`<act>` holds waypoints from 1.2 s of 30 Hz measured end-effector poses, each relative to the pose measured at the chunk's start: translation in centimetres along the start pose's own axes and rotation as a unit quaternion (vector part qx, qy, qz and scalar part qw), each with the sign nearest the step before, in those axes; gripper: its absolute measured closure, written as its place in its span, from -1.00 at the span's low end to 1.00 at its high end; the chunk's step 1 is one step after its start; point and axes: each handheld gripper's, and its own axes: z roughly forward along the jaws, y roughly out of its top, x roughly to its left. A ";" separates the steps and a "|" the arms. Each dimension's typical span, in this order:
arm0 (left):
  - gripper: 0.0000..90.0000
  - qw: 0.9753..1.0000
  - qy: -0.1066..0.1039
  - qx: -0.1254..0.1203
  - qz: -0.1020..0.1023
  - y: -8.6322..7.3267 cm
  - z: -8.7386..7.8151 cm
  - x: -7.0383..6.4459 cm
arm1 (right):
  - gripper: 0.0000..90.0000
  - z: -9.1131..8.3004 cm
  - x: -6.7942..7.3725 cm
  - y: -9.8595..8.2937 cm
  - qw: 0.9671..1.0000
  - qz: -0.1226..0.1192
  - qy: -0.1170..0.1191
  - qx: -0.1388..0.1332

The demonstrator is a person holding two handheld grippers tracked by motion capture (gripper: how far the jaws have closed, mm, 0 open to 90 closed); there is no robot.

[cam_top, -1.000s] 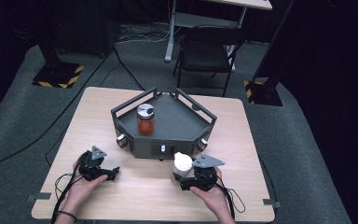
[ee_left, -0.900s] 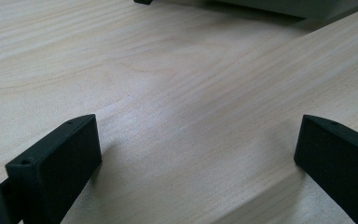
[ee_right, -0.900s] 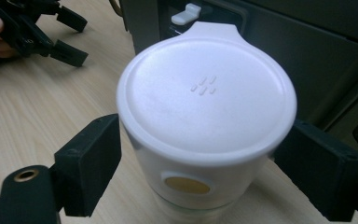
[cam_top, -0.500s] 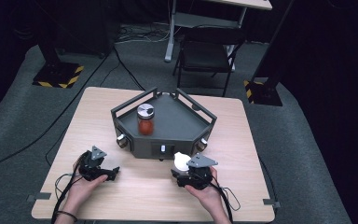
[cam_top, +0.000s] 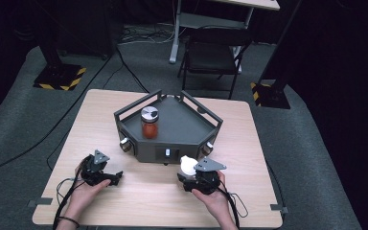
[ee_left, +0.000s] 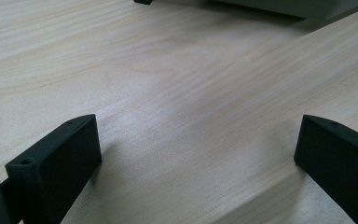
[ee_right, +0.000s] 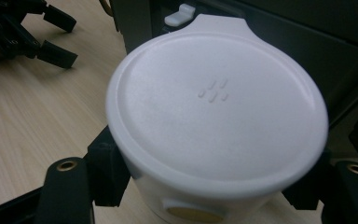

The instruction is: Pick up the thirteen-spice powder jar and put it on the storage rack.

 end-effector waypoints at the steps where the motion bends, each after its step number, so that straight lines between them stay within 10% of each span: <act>1: -1.00 1.000 0.000 0.000 0.000 0.0 0.0 0.0 | -0.33 -0.2 0.0 0.1 1.000 -0.001 0.000 -0.001; 36: -1.00 1.000 0.000 0.000 0.000 0.0 0.0 0.0 | -0.33 -4.1 -1.8 4.9 0.999 -0.028 0.006 -0.023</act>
